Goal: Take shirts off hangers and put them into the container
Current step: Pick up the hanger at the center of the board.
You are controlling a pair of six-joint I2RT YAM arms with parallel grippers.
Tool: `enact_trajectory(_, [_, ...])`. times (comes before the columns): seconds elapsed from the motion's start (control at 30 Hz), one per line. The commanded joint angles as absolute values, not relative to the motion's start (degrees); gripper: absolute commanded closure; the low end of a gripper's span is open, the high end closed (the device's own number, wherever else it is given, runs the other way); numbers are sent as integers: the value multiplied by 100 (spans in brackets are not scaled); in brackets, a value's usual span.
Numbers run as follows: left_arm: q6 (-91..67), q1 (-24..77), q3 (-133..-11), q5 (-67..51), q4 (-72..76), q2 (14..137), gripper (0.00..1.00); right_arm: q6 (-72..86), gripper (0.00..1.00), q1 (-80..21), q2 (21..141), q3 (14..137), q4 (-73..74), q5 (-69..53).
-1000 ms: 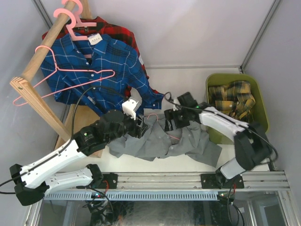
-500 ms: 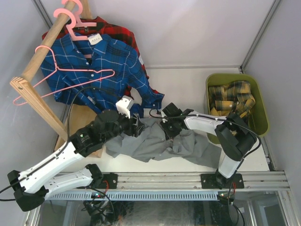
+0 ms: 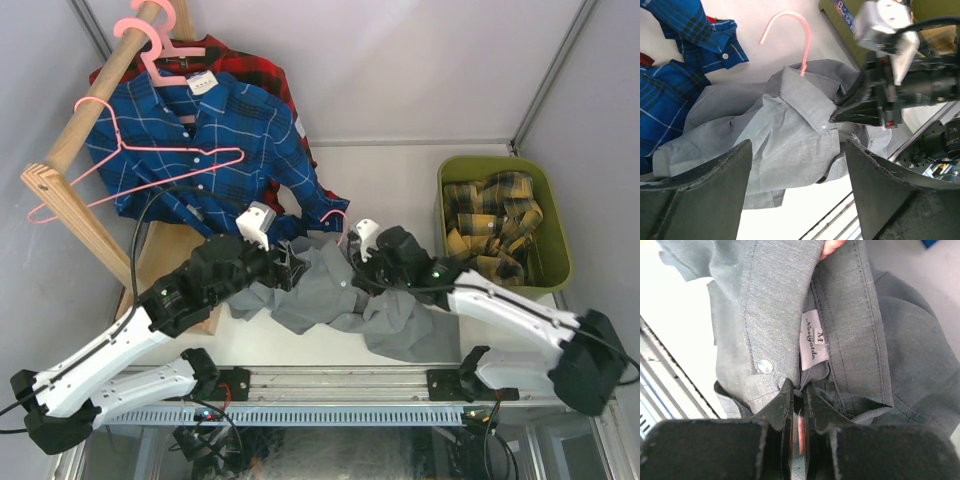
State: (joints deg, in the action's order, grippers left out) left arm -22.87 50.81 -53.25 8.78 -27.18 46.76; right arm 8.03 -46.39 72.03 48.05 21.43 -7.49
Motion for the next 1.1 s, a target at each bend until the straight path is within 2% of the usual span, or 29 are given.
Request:
enact_trajectory(0.0, [-2191, 5036, -5470, 580, -2308, 4559, 20, 301, 100, -4853, 5996, 4269, 1023, -679])
enact_trajectory(0.3, [-1902, 5039, -5836, -102, -1360, 5107, 16, 131, 100, -4920, 4664, 3886, 697, -863])
enact_trajectory(0.5, [-1834, 5036, -5930, -239, -790, 5808, 15, 131, 100, -4965, 4588, 3890, 780, -908])
enact_trajectory(0.83, [-1825, 5055, -5907, -514, -7, 6268, 17, 154, 100, -5013, 4585, 3888, 829, -939])
enact_trajectory(0.97, [-1863, 5089, -6002, -533, 95, 6415, 22, 176, 100, -5026, 4614, 3890, 839, -1036])
enact_trajectory(1.07, [-1872, 5090, -6110, -543, -8, 6517, 34, 205, 100, -5040, 4593, 3891, 831, -1051])
